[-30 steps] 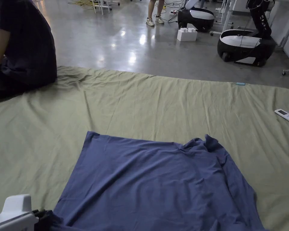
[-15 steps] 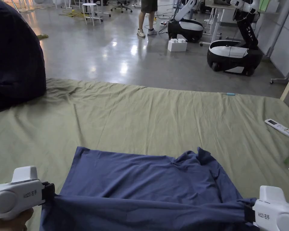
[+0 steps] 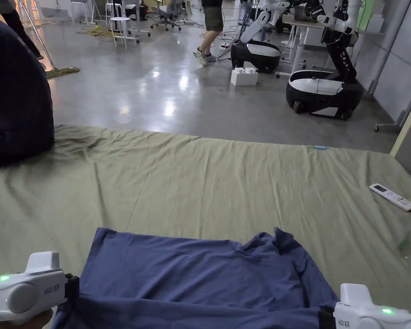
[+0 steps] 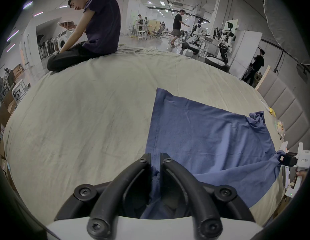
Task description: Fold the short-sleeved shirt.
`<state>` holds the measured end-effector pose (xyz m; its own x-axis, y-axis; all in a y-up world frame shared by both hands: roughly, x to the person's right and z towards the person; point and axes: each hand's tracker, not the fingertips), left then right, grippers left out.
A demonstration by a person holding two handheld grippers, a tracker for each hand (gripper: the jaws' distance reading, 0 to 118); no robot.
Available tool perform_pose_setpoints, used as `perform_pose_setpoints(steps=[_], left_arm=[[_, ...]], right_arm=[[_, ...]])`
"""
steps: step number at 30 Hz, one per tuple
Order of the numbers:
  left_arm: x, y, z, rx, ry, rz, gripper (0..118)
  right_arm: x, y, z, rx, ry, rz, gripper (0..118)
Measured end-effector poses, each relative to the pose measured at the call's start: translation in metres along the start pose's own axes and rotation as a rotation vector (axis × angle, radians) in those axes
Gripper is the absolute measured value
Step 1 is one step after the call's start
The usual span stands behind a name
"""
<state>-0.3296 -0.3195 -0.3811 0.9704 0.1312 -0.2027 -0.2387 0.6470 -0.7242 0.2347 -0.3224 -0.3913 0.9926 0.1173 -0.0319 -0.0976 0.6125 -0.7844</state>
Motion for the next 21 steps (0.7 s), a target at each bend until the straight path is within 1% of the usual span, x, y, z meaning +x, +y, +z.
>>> perform_pose_setpoints(steps=[1,3,6,13,14,16,17,18,19,20,21], left_arm=[[0.001,-0.001,0.003,0.009,-0.003,-0.01,30],[0.003,-0.002,0.009,0.039,0.009,-0.035,53],[0.012,-0.008,0.028,0.111,-0.004,-0.046,54],[0.059,-0.02,0.088,0.354,-0.029,-0.119,54],[0.066,-0.023,0.098,0.388,-0.037,-0.129,54],[0.079,-0.027,0.116,0.441,-0.045,-0.135,54],[0.085,-0.03,0.125,0.465,-0.046,-0.134,54],[0.089,-0.032,0.133,0.492,-0.045,-0.134,52],[0.094,-0.035,0.142,0.526,-0.048,-0.142,48],[0.097,-0.037,0.148,0.558,-0.05,-0.158,40],[0.101,-0.039,0.155,0.586,-0.034,-0.178,22]], right_arm=[[-0.001,-0.001,0.005,0.03,0.003,-0.005,61],[-0.004,-0.003,0.021,0.115,0.01,-0.019,63],[-0.016,-0.003,0.047,0.258,0.017,-0.034,75],[-0.063,0.001,0.112,0.57,0.057,-0.047,72],[-0.071,0.001,0.121,0.605,0.053,-0.048,70],[-0.084,0.001,0.134,0.664,0.045,-0.048,52],[-0.089,0.0,0.141,0.686,0.041,-0.05,41],[-0.094,-0.002,0.147,0.714,0.039,-0.054,22],[-0.098,-0.003,0.152,0.745,0.035,-0.052,14],[-0.101,-0.004,0.158,0.775,0.023,-0.034,13],[-0.104,-0.005,0.163,0.808,0.016,-0.014,10]])
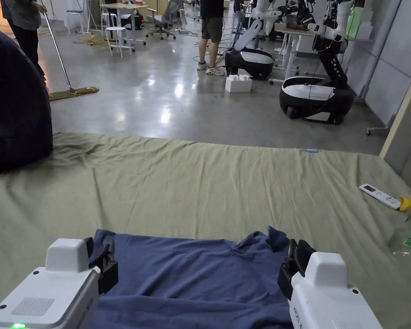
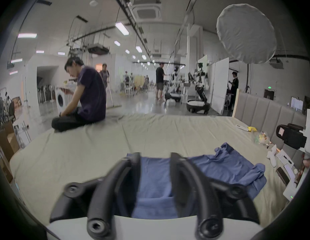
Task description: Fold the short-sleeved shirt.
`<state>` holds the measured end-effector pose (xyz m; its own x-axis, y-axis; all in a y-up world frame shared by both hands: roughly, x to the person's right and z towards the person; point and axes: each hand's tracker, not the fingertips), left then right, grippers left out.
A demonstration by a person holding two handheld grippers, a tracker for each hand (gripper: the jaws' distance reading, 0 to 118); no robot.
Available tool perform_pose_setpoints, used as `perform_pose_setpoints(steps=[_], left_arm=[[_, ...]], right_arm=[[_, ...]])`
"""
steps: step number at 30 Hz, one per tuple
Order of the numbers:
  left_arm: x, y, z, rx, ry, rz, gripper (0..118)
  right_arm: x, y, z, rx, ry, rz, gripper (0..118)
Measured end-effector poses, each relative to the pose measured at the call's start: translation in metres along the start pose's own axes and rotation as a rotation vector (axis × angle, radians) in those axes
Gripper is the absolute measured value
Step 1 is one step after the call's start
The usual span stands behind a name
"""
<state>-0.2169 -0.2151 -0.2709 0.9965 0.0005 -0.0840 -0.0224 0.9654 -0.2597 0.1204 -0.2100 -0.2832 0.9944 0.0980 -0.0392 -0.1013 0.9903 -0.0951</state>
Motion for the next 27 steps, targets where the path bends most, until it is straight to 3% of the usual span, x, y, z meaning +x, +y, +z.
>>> perform_pose_setpoints(steps=[1,7,18,27], left_arm=[[0.004,0.002,0.006,0.02,0.016,-0.018,10],[0.007,0.012,0.026,0.057,0.012,-0.018,2],[-0.011,0.007,0.028,0.06,0.038,-0.05,2],[-0.077,-0.035,0.006,-0.233,0.067,0.068,2]], right_arm=[[-0.001,0.0,0.004,-0.006,0.001,-0.02,6],[-0.002,0.005,0.015,0.047,-0.021,-0.025,4],[-0.001,0.007,0.02,0.072,-0.012,-0.013,2],[0.007,-0.003,0.018,0.021,0.007,-0.006,1]])
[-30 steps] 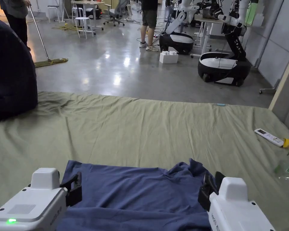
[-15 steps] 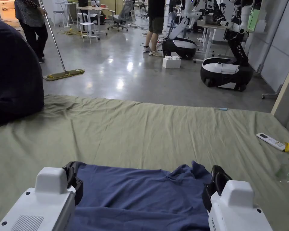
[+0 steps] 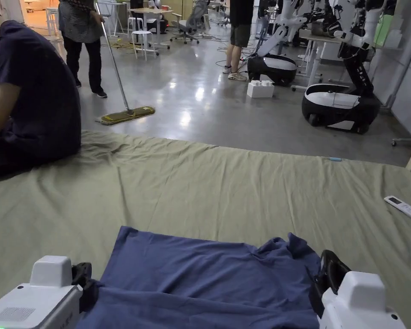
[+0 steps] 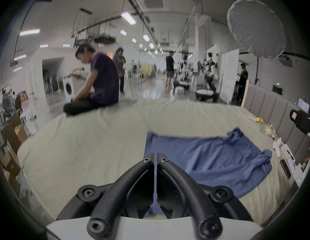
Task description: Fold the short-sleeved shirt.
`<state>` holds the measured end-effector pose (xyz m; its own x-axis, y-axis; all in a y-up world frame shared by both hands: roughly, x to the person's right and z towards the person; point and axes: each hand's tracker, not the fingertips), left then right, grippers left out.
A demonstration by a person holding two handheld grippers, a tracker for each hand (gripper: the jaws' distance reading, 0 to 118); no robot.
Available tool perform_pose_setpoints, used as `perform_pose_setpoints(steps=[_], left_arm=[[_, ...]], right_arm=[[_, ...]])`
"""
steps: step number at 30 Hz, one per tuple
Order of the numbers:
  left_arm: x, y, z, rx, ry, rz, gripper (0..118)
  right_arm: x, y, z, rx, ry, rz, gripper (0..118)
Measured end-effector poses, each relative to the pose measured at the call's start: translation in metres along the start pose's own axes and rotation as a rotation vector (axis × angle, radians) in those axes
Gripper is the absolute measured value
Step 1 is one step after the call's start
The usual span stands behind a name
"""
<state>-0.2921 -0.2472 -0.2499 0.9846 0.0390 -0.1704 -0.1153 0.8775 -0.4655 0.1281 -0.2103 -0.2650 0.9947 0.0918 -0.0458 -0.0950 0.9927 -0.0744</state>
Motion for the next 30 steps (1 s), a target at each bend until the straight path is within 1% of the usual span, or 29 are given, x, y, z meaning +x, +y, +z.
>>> perform_pose_setpoints(steps=[1,3,5,6,7,8,9,10,11,12,15,18,20,22,23,24,25,27,28,30], left_arm=[[-0.008,-0.004,-0.01,-0.101,-0.017,0.005,2],[-0.025,-0.015,-0.027,-0.181,-0.024,0.066,2],[-0.04,-0.026,-0.043,-0.288,-0.041,0.111,3],[-0.044,-0.032,-0.053,-0.33,-0.039,0.129,4],[-0.049,-0.037,-0.059,-0.368,-0.042,0.148,10],[-0.052,-0.042,-0.068,-0.394,-0.042,0.162,19],[-0.055,-0.046,-0.074,-0.422,-0.041,0.171,35],[-0.056,-0.05,-0.081,-0.443,-0.042,0.178,45],[-0.057,-0.053,-0.087,-0.476,-0.044,0.18,54],[-0.055,-0.054,-0.092,-0.482,-0.056,0.192,59],[-0.051,-0.061,-0.107,-0.515,-0.058,0.189,59],[-0.038,-0.074,-0.118,-0.595,-0.022,0.142,58],[-0.024,-0.076,-0.113,-0.533,0.013,0.037,56],[-0.013,-0.08,-0.11,-0.518,0.028,-0.045,45],[-0.01,-0.082,-0.108,-0.508,0.027,-0.055,36],[-0.009,-0.081,-0.106,-0.513,0.021,-0.036,36],[-0.01,-0.079,-0.106,-0.508,0.024,-0.037,32],[-0.012,-0.076,-0.104,-0.509,0.009,-0.04,15],[-0.017,-0.075,-0.106,-0.513,-0.021,-0.035,10],[-0.021,-0.073,-0.102,-0.508,-0.036,-0.039,7]], right_arm=[[0.001,-0.002,-0.001,-0.014,-0.001,-0.002,1],[0.004,-0.01,-0.003,-0.055,0.001,-0.026,1],[0.006,-0.014,-0.004,-0.069,-0.006,-0.01,1],[0.007,-0.017,-0.004,-0.078,-0.008,-0.01,1],[0.008,-0.018,-0.004,-0.087,-0.01,-0.01,1],[0.009,-0.02,-0.004,-0.098,-0.01,-0.008,1],[0.01,-0.022,-0.004,-0.105,-0.013,-0.006,1],[0.011,-0.024,-0.003,-0.114,-0.017,-0.003,1],[0.012,-0.026,-0.003,-0.125,-0.019,0.001,1],[0.014,-0.028,-0.003,-0.135,-0.02,0.004,1],[0.017,-0.034,-0.003,-0.16,-0.028,0.011,1],[0.021,-0.04,0.0,-0.183,-0.037,0.023,1],[0.025,-0.042,0.002,-0.198,-0.046,0.027,1],[0.03,-0.045,0.005,-0.21,-0.057,0.024,1],[0.033,-0.048,0.006,-0.218,-0.063,0.021,1],[0.036,-0.049,0.007,-0.226,-0.07,0.018,1],[0.04,-0.051,0.008,-0.233,-0.078,0.017,1],[0.049,-0.053,0.01,-0.248,-0.097,0.012,1],[0.056,-0.054,0.011,-0.256,-0.111,0.007,1],[0.07,-0.056,0.011,-0.286,-0.143,-0.001,1]])
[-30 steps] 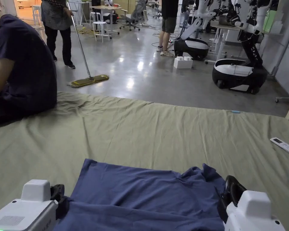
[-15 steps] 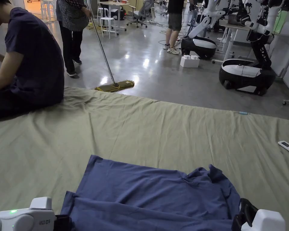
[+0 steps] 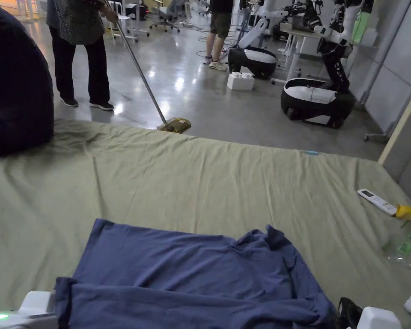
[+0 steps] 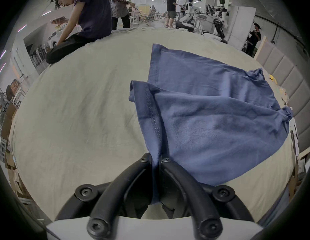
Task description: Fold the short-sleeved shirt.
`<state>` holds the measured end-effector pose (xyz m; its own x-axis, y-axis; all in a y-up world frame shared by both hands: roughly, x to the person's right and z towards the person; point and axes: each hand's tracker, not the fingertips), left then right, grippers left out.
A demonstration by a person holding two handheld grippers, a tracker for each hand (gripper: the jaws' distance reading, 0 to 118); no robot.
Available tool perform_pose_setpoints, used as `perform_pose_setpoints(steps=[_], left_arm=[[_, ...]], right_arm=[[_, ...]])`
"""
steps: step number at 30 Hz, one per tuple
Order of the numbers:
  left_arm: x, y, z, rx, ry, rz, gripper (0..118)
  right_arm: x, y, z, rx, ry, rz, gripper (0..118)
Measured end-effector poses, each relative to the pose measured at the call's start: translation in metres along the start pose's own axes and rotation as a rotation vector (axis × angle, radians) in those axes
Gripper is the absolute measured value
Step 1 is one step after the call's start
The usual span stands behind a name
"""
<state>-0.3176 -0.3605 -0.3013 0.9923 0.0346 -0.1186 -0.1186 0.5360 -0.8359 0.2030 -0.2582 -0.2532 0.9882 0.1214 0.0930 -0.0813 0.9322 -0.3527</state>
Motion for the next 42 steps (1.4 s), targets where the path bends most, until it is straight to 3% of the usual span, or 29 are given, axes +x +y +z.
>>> perform_pose_setpoints(steps=[4,5,9,15,18,20,21,22,23,25,29,35,42], left_arm=[[-0.001,0.001,0.018,0.028,-0.003,-0.011,7],[-0.001,0.001,0.02,0.033,-0.004,-0.011,6],[-0.004,0.003,0.029,0.057,-0.029,0.009,6],[-0.008,0.006,0.042,0.08,-0.066,0.049,6],[-0.006,0.004,0.04,0.083,-0.071,0.055,6],[0.001,0.004,0.037,0.087,-0.082,0.067,6],[0.005,0.004,0.036,0.087,-0.081,0.069,6],[0.002,0.005,0.047,0.086,-0.081,0.071,6],[0.006,0.008,0.046,0.088,-0.082,0.073,5],[0.018,0.017,0.044,0.091,-0.084,0.076,5],[0.016,0.021,0.036,0.108,-0.091,0.075,5],[0.002,0.026,0.074,0.146,-0.108,0.059,5],[-0.003,0.037,0.122,0.189,-0.118,0.029,5]], right_arm=[[0.03,-0.007,-0.018,-0.186,-0.011,-0.056,2],[0.037,-0.008,-0.027,-0.216,-0.008,-0.028,4],[0.05,-0.026,-0.06,-0.418,0.074,-0.05,45],[0.036,-0.047,-0.107,-0.544,0.085,0.06,74],[0.028,-0.058,-0.128,-0.601,0.089,0.083,71],[0.023,-0.067,-0.136,-0.637,0.106,0.097,44],[0.022,-0.071,-0.138,-0.652,0.129,0.102,20],[0.021,-0.074,-0.138,-0.653,0.18,0.079,10],[0.018,-0.074,-0.137,-0.636,0.229,0.05,10],[0.012,-0.067,-0.13,-0.636,0.155,0.102,9],[0.013,-0.054,-0.121,-0.622,0.159,0.097,7],[0.028,-0.013,-0.095,-0.568,0.166,0.083,7],[0.032,0.038,-0.059,-0.533,0.197,0.188,7]])
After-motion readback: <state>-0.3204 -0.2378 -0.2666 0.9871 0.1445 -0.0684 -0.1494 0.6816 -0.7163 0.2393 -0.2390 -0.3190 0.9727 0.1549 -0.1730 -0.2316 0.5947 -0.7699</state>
